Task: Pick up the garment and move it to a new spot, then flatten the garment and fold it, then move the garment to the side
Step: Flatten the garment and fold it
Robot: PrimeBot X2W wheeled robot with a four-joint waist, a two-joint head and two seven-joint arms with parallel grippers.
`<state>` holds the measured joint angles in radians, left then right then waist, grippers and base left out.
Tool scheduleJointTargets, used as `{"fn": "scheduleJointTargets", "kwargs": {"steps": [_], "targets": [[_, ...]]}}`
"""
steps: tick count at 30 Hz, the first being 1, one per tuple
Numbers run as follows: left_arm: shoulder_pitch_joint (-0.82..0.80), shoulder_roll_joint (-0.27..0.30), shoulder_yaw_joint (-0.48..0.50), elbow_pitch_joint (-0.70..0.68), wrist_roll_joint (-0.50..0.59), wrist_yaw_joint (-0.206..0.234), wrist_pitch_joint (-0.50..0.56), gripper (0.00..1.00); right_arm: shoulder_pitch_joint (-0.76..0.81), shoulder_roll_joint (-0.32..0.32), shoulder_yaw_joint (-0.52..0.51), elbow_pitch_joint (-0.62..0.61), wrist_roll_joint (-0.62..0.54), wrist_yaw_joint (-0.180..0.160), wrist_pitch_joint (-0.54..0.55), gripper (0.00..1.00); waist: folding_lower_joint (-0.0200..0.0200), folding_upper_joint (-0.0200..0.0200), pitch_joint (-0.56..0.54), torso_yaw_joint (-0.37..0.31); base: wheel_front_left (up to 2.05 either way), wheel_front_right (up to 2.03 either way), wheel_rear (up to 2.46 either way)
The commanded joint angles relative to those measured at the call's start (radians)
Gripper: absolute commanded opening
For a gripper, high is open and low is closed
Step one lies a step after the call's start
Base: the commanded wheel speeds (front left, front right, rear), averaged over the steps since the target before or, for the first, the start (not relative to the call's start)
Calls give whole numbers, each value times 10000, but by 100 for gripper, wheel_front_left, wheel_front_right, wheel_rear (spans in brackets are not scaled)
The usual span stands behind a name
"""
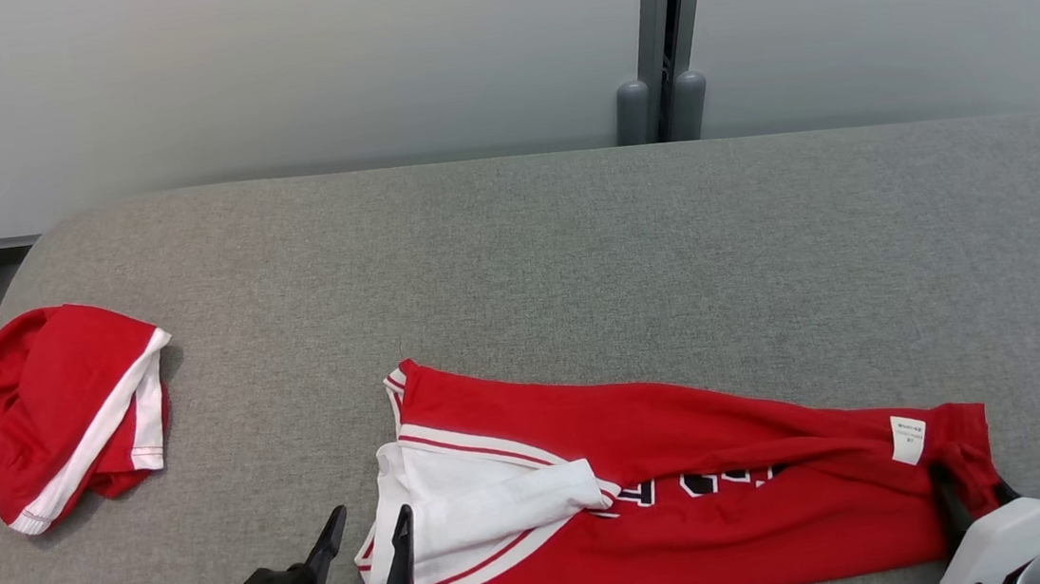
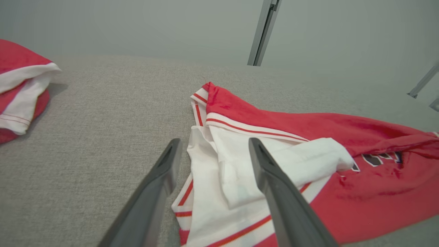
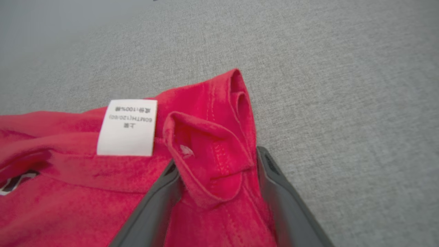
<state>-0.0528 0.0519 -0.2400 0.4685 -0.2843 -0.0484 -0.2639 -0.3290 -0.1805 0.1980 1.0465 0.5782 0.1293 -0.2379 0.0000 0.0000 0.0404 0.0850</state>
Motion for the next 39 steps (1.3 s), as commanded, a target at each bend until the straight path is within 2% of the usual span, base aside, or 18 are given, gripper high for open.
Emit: {"fn": "scheduleJointTargets", "kwargs": {"steps": [1,8,13,17,21,26,30,39], "targets": [[-49,23,80,-20,45,-38,-4,100,154,267,198,178,124,24,280,0,0,0,-4,-1,0,0,0],[-77,6,146,28,-74,-109,-4,100,-275,-255,65,-43,398,-13,-186,0,0,0,59,-77,0,0,0],[-224,9,47,-22,-102,29,-4,100,-421,-152,-7,-1052,466,10,-290,0,0,0,74,-143,0,0,0],[-172,11,98,-146,-110,137,-4,100,-329,258,600,-2380,465,12,-287,0,0,0,50,-245,0,0,0],[-187,8,146,-106,-124,154,-4,100,-252,537,1724,-3524,688,12,-280,0,0,0,20,-176,0,0,0],[-262,6,172,-60,-27,191,-4,100,-394,699,3277,-4594,1160,12,110,0,0,0,29,301,0,0,0],[-244,6,146,60,25,155,-4,100,-601,797,4030,-4851,1358,12,398,0,0,0,5,747,0,0,0],[-125,4,-165,475,41,40,-5,100,-1197,1181,5239,-4252,1685,12,464,0,0,0,-135,2383,0,0,0]]}}
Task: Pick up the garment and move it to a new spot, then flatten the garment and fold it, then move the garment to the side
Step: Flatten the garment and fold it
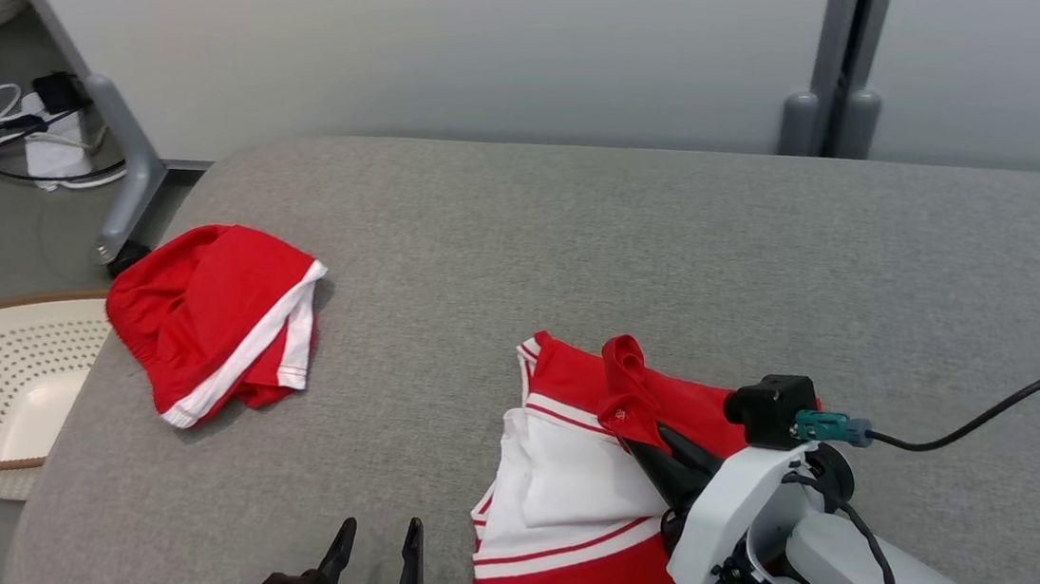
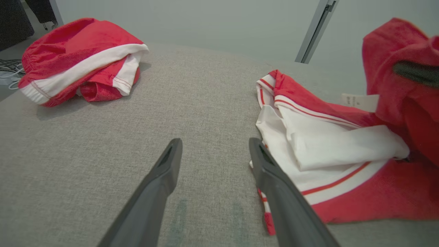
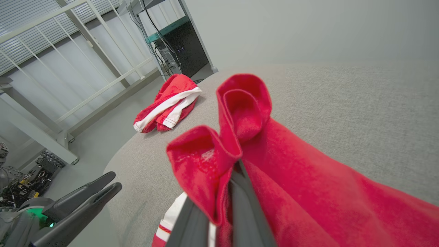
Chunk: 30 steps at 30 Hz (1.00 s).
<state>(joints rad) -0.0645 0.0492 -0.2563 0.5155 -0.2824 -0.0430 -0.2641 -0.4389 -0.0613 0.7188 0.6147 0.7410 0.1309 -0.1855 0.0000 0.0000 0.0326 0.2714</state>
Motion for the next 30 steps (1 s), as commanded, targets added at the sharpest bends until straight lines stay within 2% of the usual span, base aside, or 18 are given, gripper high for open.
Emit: {"fn": "scheduleJointTargets", "kwargs": {"steps": [1,8,9,13,16,25,30], "targets": [[-18,32,-64,53,40,-36,-3,100,-146,14,95,205,111,-3,-99,0,0,0,-61,714,0,0,0],[-27,31,-207,195,44,-44,-2,100,-625,82,557,1021,644,-3,-432,0,0,0,-16,1485,0,0,0],[-29,32,-201,212,59,-17,-3,100,-706,83,615,994,845,-2,-497,100,0,0,-10,1515,0,0,0],[-25,29,-73,165,31,97,-3,100,-1016,61,707,933,1309,-3,-728,100,0,0,0,1380,0,0,0],[-45,30,58,29,73,161,-2,100,-1207,47,212,1109,1119,-4,-813,100,0,0,11,1031,0,0,0],[-258,35,570,-534,301,360,-3,100,-109,-33,-3466,703,-1823,-4,-804,100,0,0,100,-435,0,0,0],[-253,32,922,-748,532,501,-2,100,923,-39,-5134,107,-3475,-4,-806,100,0,0,102,-1166,0,0,0]]}}
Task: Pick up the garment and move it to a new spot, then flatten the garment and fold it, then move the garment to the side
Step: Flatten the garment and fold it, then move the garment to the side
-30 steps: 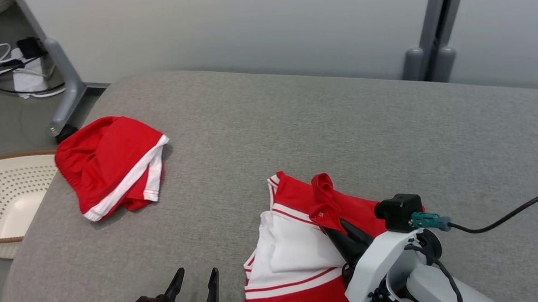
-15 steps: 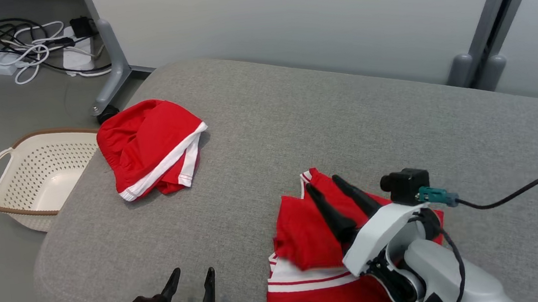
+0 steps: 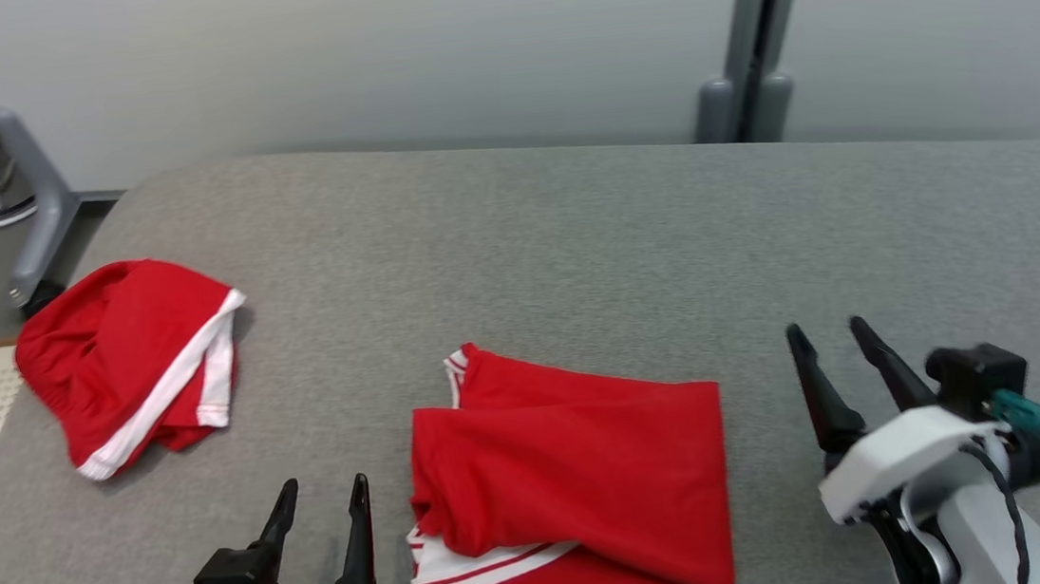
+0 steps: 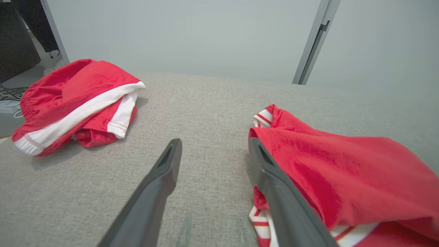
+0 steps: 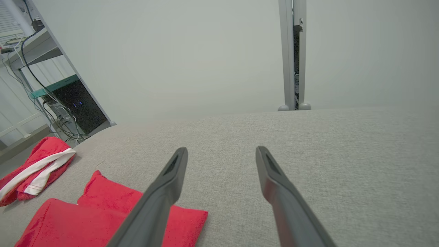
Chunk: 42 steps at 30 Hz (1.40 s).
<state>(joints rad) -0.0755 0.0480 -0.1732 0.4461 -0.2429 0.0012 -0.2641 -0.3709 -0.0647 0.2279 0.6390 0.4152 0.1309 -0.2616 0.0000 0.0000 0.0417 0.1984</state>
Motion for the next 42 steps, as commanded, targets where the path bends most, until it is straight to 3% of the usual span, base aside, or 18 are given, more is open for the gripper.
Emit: {"fn": "scheduleJointTargets", "kwargs": {"steps": [1,6,13,30,42], "targets": [[-125,45,163,-78,183,83,-2,100,445,7,-493,-306,-515,-4,-45,100,0,0,3,-556,0,0,0],[-22,51,310,-117,544,119,-2,100,1205,37,-1118,-1023,-1618,-4,-45,100,0,0,-27,-926,0,0,0],[348,41,555,6,554,156,-2,100,2214,117,-1743,-1656,-2279,-4,-46,100,0,0,-336,-1298,0,0,0],[1076,46,1110,-162,749,184,-2,100,2896,111,-1444,-1952,-1876,-4,-47,100,0,0,-764,-1833,0,0,0],[881,48,1023,-253,796,67,-2,100,2755,114,-1239,-1894,-1811,-4,-47,100,0,0,-514,-1547,0,0,0]]}}
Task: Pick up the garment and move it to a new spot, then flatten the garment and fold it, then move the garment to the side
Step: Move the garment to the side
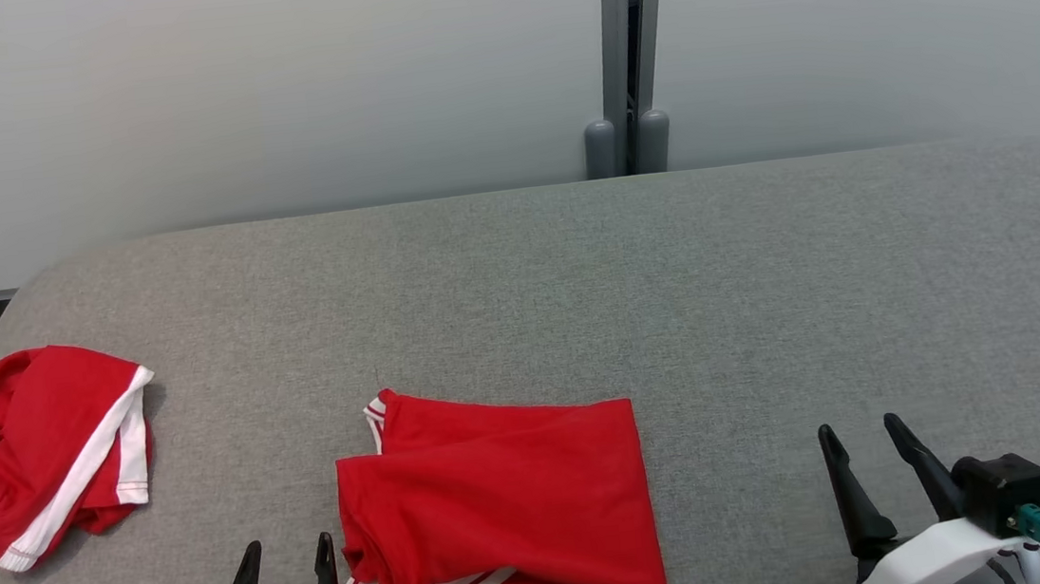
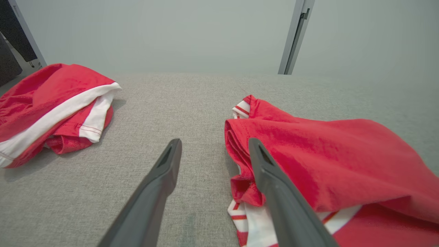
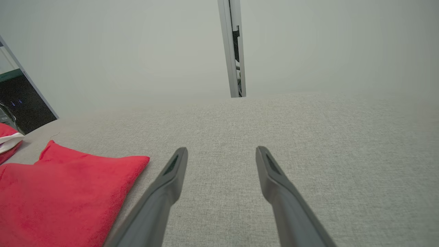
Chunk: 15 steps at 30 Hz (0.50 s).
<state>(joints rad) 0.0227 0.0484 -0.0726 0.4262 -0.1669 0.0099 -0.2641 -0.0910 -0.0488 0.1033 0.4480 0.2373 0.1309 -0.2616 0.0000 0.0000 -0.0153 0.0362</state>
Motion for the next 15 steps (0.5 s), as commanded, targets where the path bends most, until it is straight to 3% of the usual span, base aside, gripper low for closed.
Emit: {"fn": "scheduleJointTargets", "kwargs": {"steps": [1,15], "targets": [[-117,43,-4,-56,69,-38,-2,100,-68,-48,106,70,-5,-4,-47,100,0,0,100,152,0,0,0],[-441,39,-387,-2,170,-169,-2,100,-1249,-57,2248,1687,696,-4,-47,100,0,0,764,1805,0,0,0]]}}
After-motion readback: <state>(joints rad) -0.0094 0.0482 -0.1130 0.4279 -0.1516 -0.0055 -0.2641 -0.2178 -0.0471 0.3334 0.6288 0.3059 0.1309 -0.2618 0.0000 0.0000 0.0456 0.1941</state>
